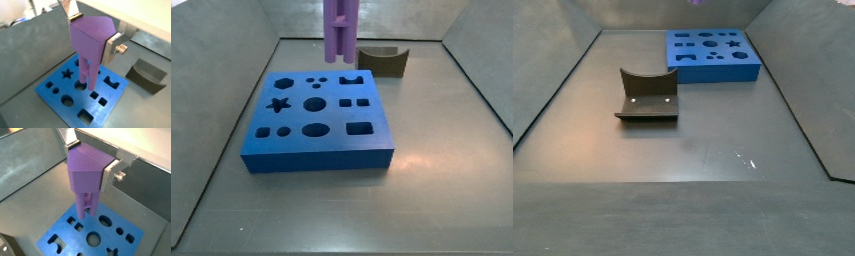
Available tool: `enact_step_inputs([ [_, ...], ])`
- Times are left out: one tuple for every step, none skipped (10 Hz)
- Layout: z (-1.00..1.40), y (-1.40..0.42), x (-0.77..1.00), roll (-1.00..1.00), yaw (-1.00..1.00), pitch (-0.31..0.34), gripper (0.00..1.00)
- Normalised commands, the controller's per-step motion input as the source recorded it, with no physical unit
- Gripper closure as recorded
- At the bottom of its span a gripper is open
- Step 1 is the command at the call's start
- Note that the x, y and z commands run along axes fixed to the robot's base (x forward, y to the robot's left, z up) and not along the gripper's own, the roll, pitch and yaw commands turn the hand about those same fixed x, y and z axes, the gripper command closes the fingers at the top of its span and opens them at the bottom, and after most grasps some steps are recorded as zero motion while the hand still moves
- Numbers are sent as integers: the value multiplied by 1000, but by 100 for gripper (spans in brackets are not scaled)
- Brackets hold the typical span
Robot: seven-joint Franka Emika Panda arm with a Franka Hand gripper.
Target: Insert the 3 prong object.
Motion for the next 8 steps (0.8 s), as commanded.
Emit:
enact_step_inputs([
  [-320, 94, -320, 0, -860, -16, 100],
  [-334, 226, -383, 0, -723, -10, 100],
  [-351, 337, -440, 0, -606, -1, 100],
  [-366, 480, -506, 0, -454, 0, 100],
  [-349, 531, -511, -1, -369, -19, 100],
  [-334, 574, -520, -36, -291, -41, 100],
  [-329, 606, -534, -60, -229, -57, 100],
  [-331, 626, -543, -70, -206, -61, 100],
])
